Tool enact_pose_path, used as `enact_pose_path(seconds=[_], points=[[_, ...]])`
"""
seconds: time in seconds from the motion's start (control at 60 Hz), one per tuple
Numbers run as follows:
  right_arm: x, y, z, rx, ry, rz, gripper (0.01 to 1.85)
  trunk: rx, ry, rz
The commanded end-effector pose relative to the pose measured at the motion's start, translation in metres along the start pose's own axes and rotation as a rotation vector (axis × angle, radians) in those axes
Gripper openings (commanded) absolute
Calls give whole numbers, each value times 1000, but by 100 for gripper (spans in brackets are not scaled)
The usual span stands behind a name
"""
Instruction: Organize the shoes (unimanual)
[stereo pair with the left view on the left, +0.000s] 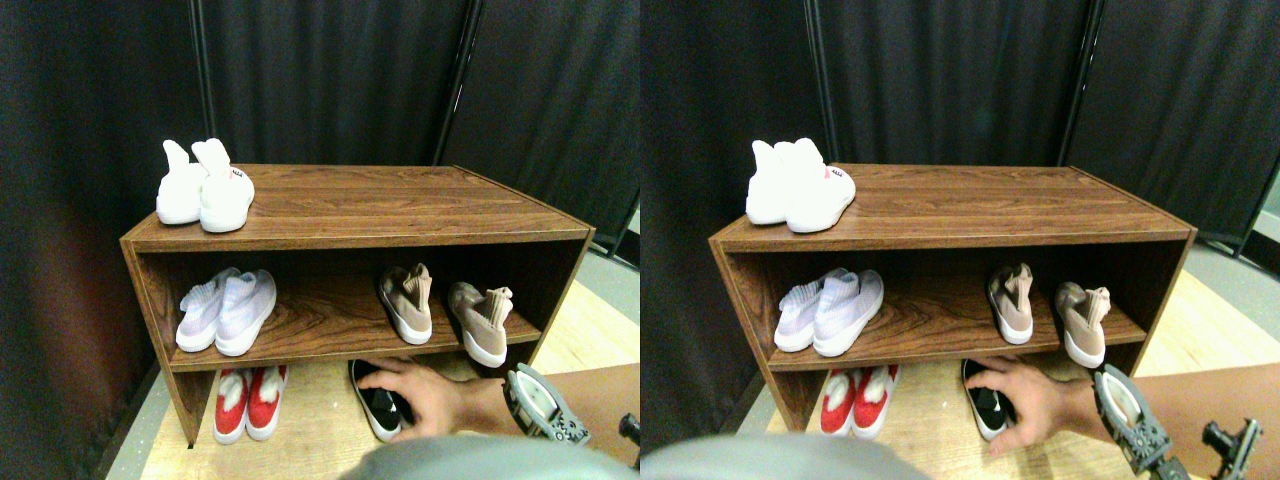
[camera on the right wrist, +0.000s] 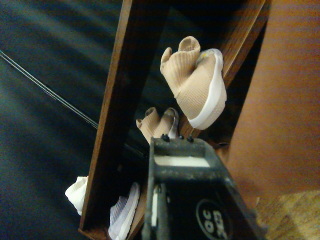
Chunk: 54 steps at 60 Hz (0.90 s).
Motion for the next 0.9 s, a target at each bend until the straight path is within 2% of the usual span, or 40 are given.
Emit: enact_pose_path(seconds=[0.017, 0.55, 0.9], points=[[0, 7, 1, -6, -14, 45, 6, -28, 21, 5], [0, 6, 0, 11, -15, 39, 6, -27, 20, 5], [2, 7, -2, 17, -8, 35, 6, -25, 25, 0]])
